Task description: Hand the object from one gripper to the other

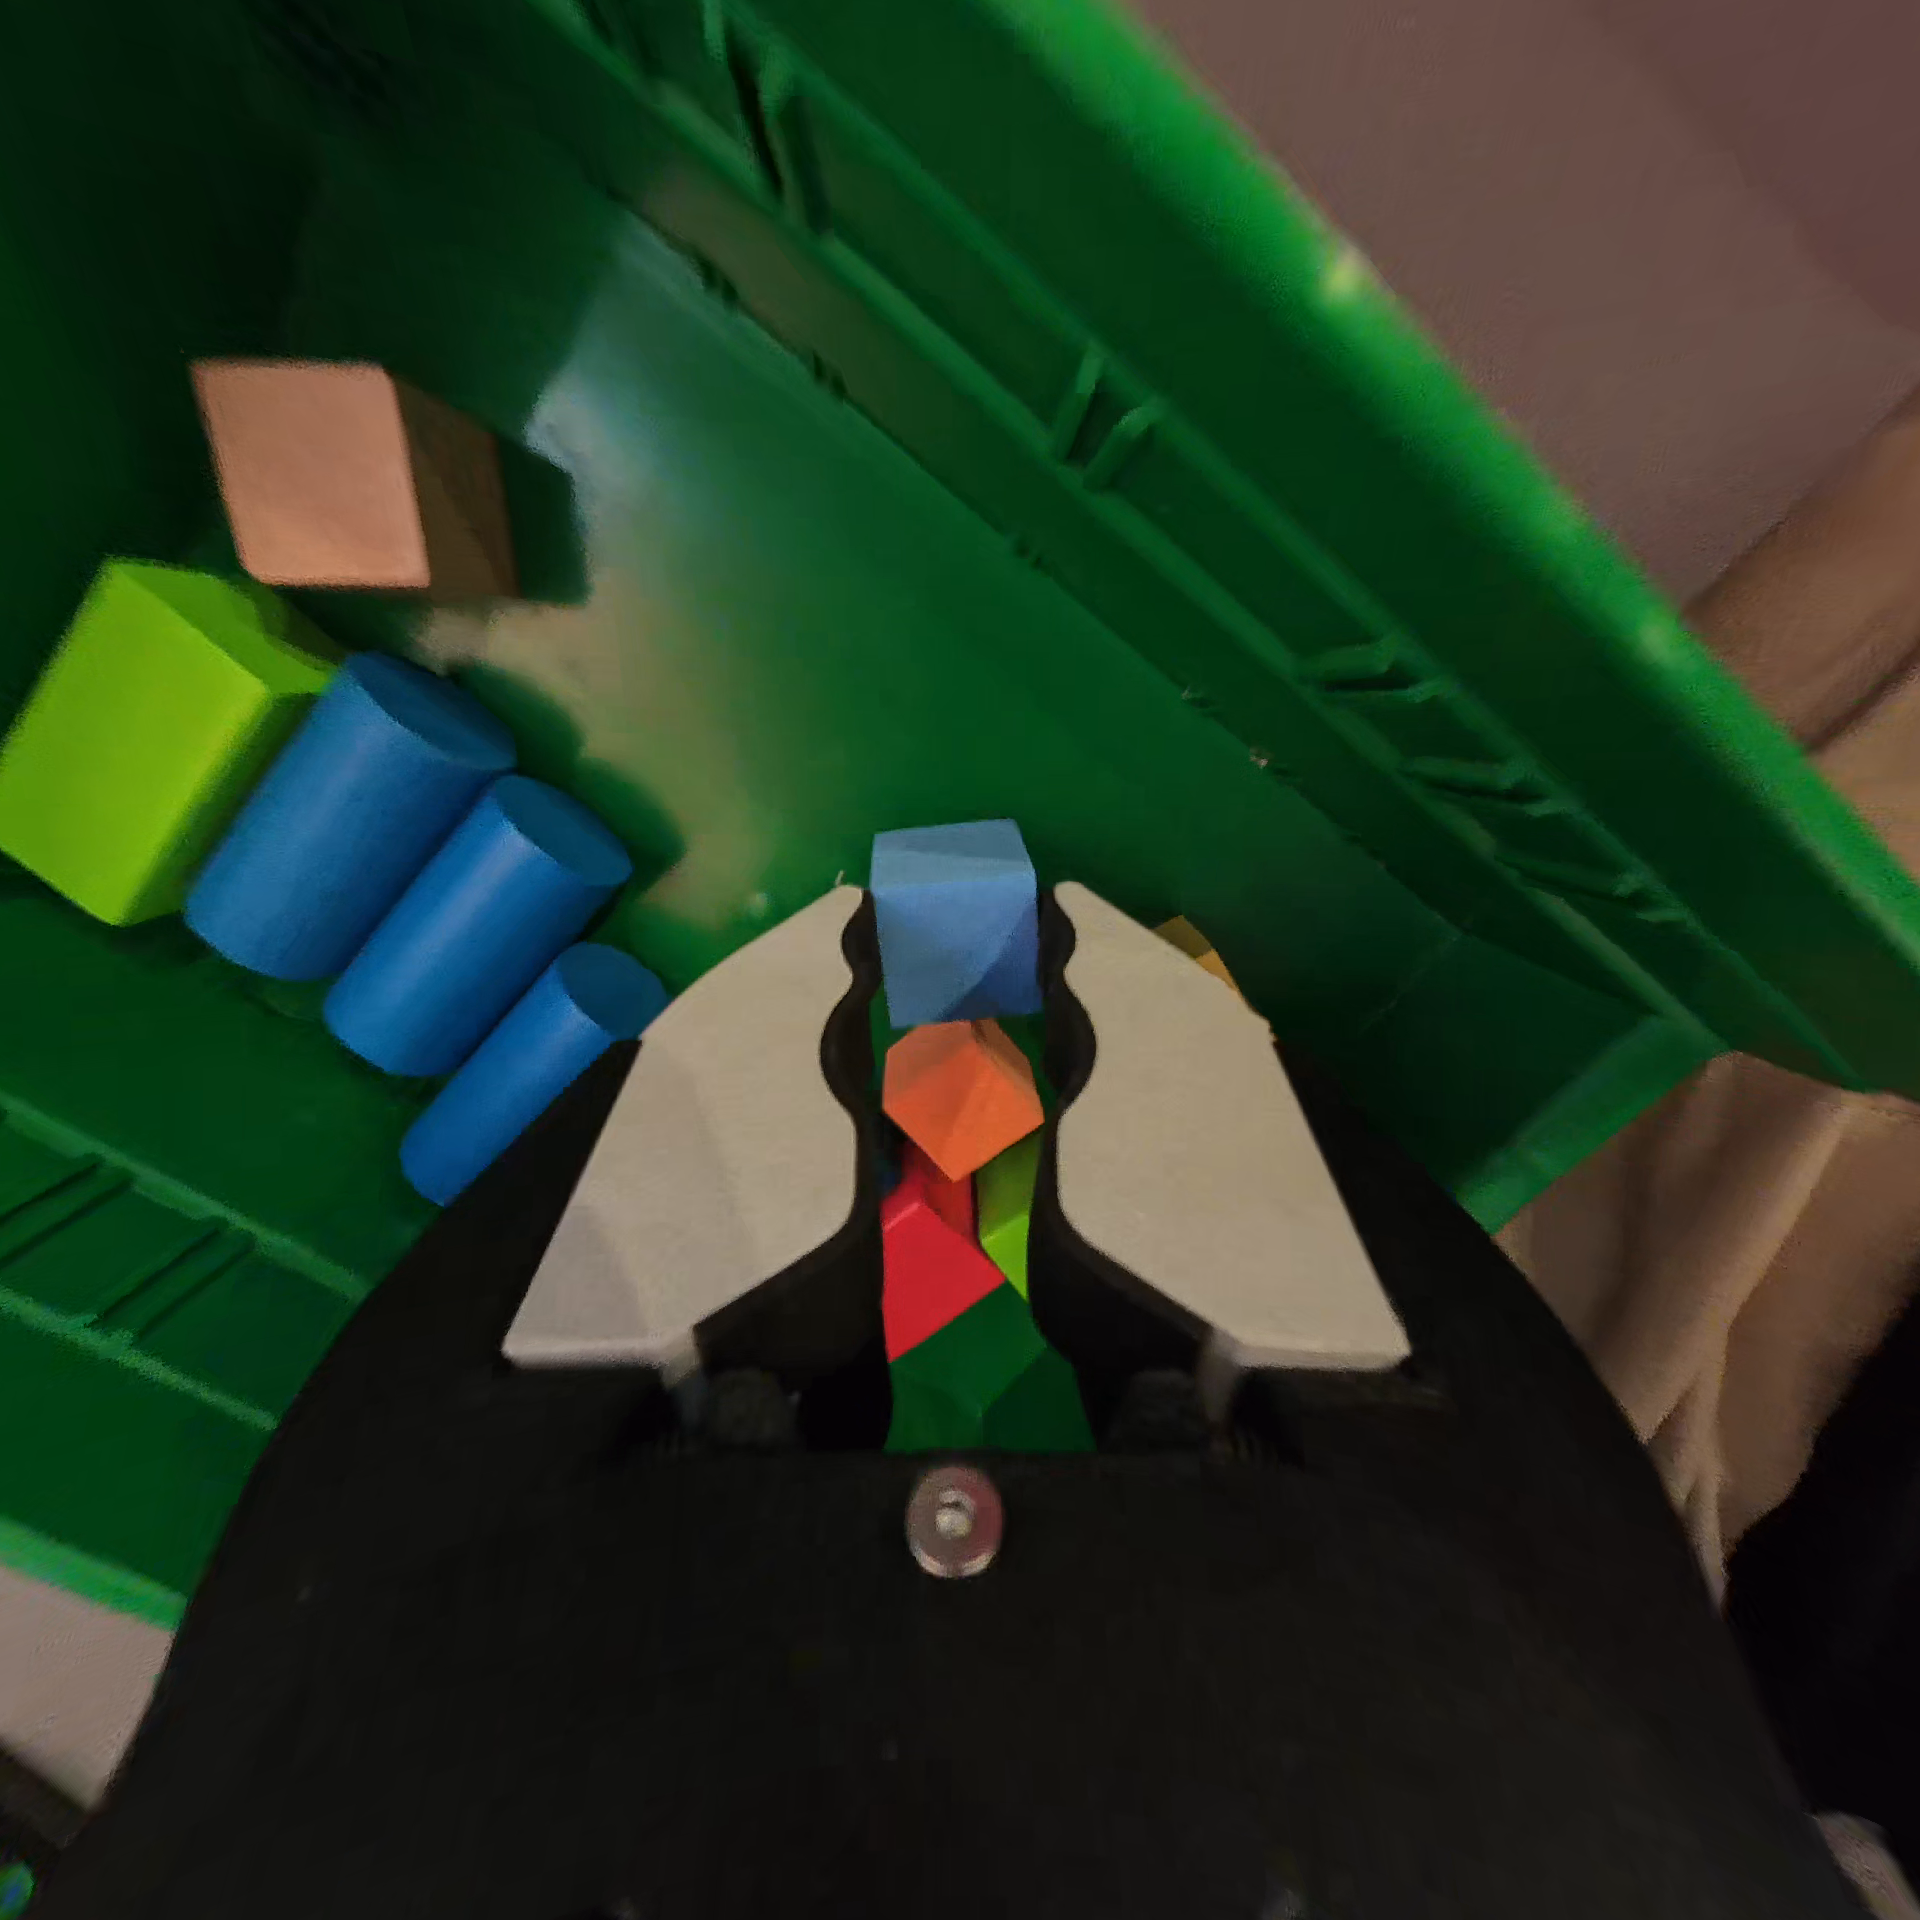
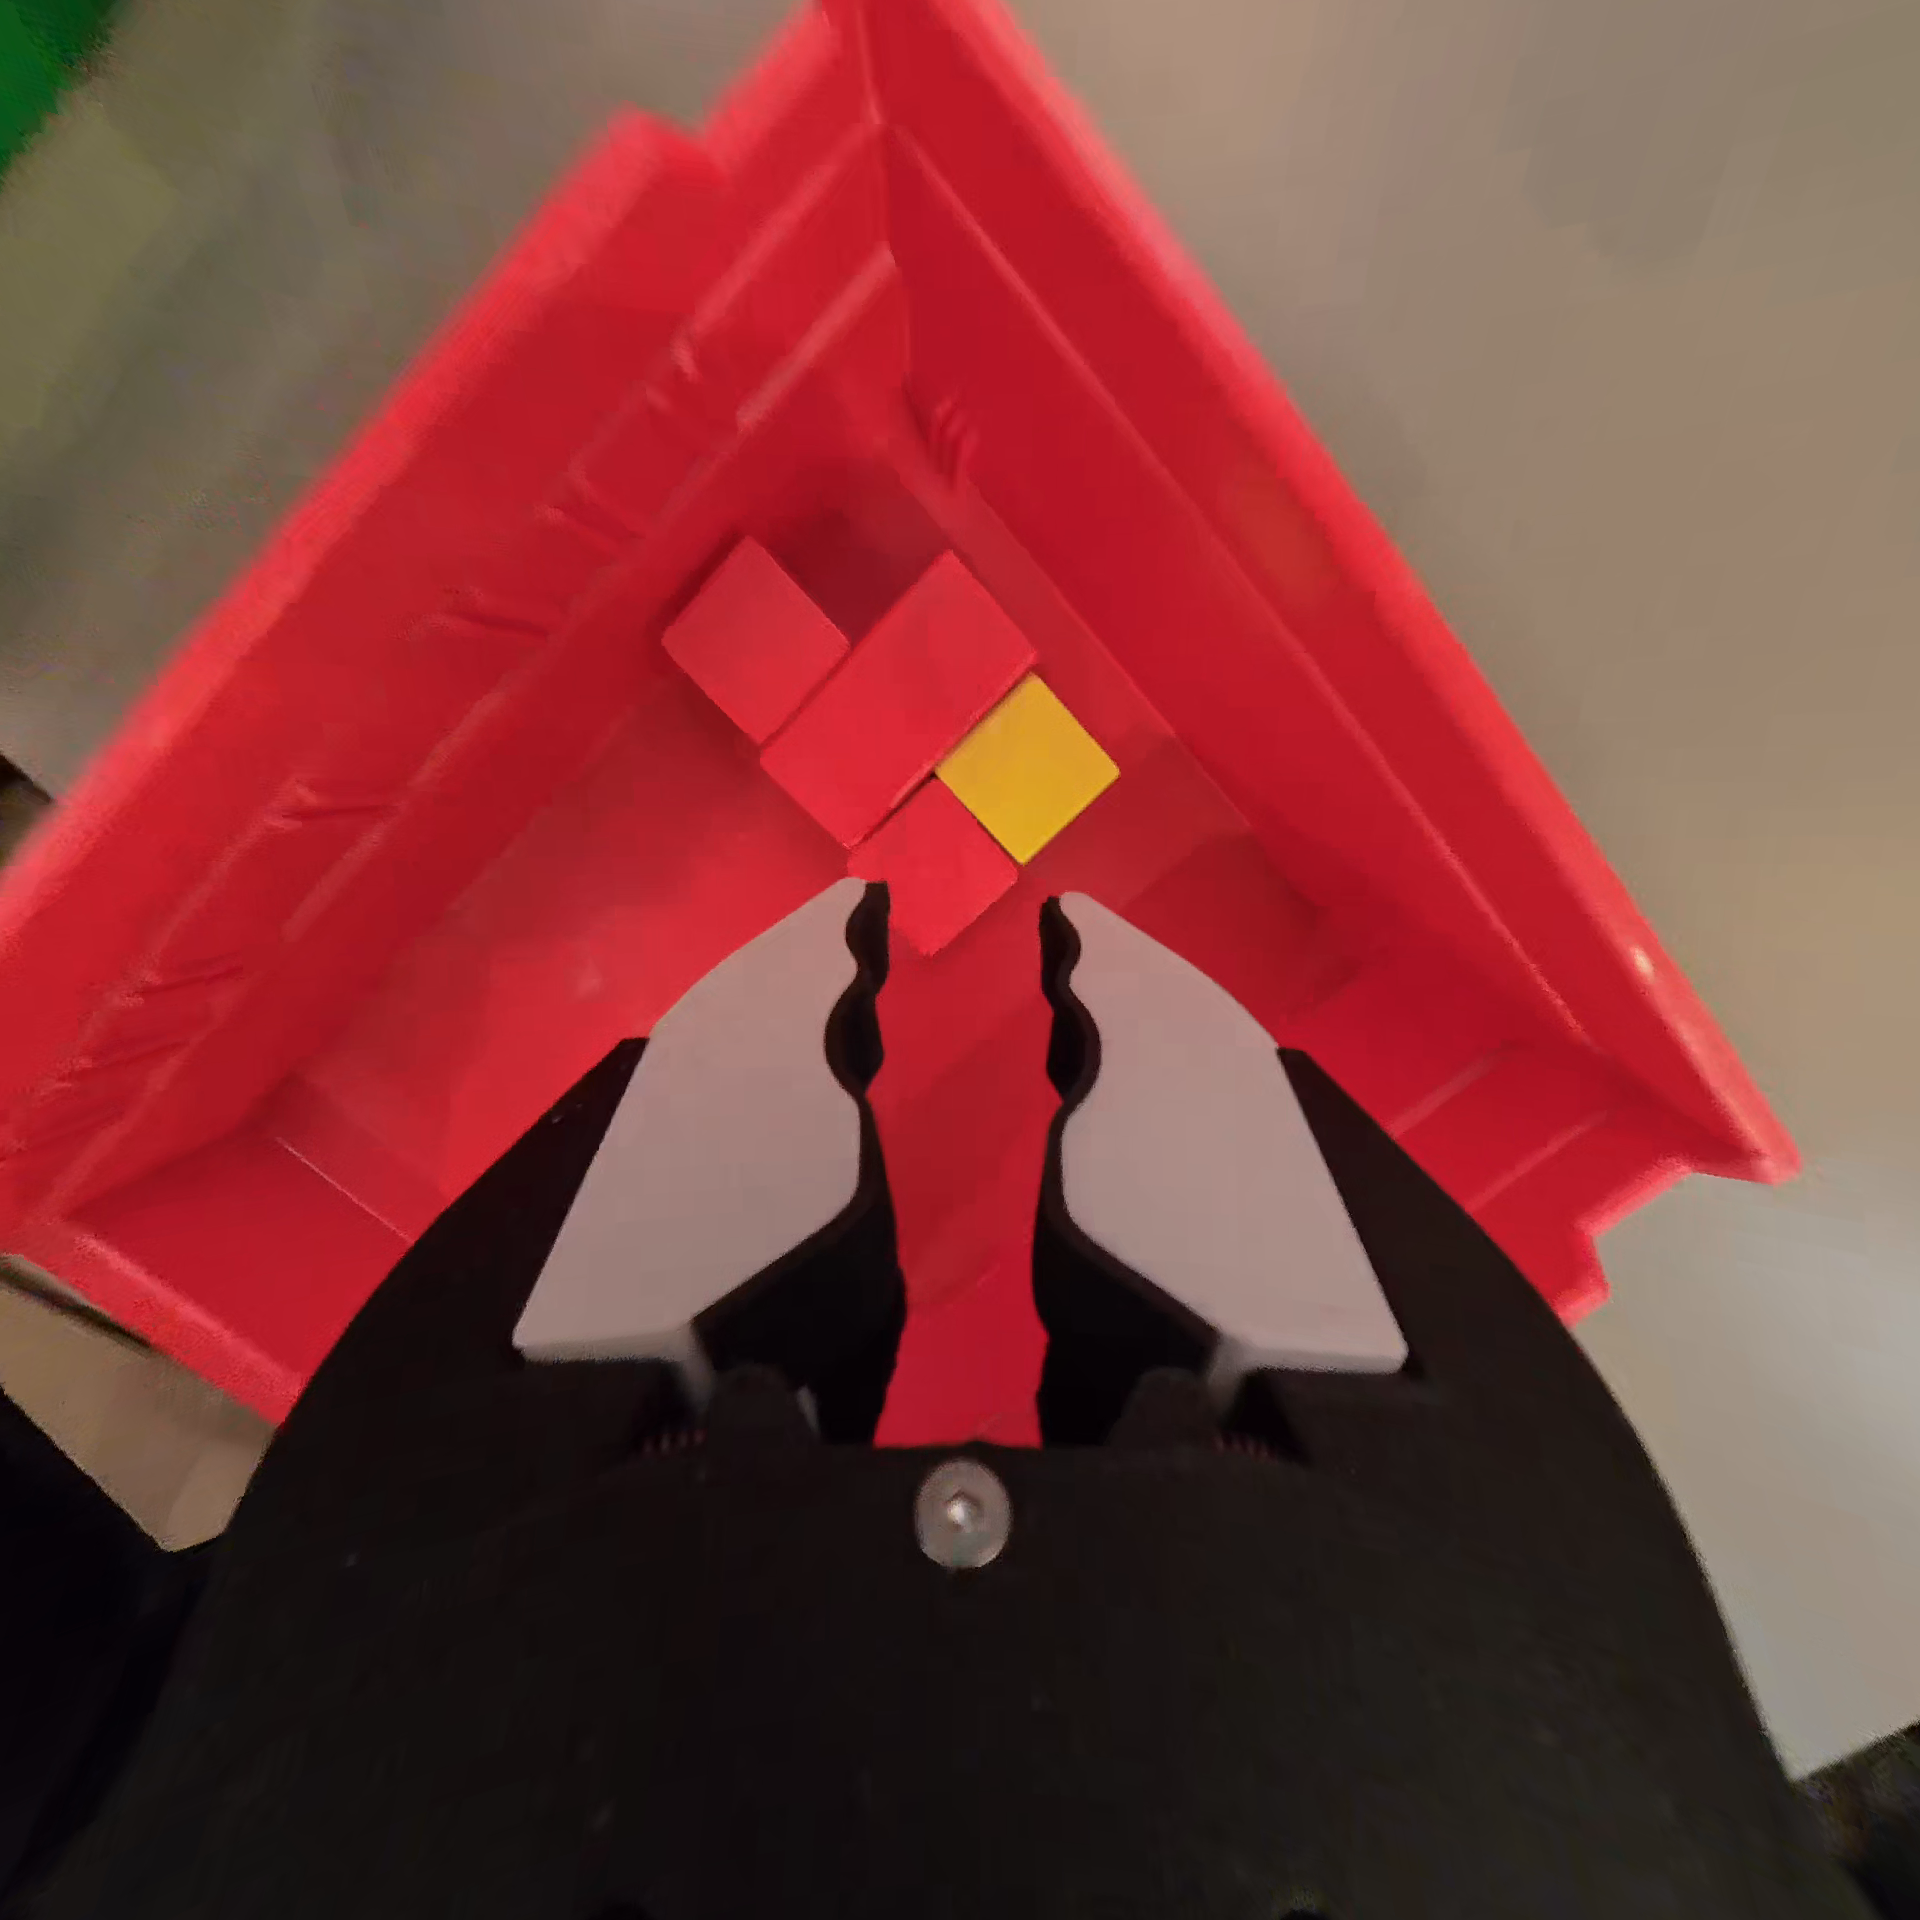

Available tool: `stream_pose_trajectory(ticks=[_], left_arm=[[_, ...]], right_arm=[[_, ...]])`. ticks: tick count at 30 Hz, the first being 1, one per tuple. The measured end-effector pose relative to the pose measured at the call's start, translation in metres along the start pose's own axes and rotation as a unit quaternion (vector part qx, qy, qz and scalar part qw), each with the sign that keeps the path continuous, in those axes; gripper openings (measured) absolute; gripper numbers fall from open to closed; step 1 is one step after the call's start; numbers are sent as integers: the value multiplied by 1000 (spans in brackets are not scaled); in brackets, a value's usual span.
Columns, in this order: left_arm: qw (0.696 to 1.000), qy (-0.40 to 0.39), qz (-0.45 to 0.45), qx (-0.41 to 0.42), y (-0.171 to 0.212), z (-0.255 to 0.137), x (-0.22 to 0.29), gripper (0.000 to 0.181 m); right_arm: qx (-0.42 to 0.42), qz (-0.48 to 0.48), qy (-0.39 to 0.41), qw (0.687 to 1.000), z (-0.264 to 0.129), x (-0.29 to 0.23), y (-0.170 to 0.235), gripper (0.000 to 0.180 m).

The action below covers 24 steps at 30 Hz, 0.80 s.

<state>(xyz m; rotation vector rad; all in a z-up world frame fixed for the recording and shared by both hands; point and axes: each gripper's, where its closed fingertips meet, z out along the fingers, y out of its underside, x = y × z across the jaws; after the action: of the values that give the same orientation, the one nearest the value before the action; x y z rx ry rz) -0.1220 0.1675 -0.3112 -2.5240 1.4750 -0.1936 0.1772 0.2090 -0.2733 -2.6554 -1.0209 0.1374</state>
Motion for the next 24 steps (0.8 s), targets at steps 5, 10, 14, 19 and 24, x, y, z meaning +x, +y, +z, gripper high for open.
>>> stream_pose_trajectory(ticks=[5, 10, 14, 19, 24], left_arm=[[989, 29, 31, 139, -38, -47, 13, 28], [948, 94, 42, 300, -79, -105, 42, 28], [921, 127, 65, 363, -93, -133, 65, 29], [902, 136, 101, 397, -101, -149, 86, 28], [890, 152, 112, 415, -104, -155, 96, 28]], right_arm=[[107, -53, -40, 992, -43, -36, -40, 33], [187, -128, -147, 963, -73, -113, -73, 43], [247, -156, -229, 929, -92, -161, -92, 40], [301, -171, -307, 886, -113, -192, -101, 37], [333, -194, -329, 862, -122, -205, -103, 36]])
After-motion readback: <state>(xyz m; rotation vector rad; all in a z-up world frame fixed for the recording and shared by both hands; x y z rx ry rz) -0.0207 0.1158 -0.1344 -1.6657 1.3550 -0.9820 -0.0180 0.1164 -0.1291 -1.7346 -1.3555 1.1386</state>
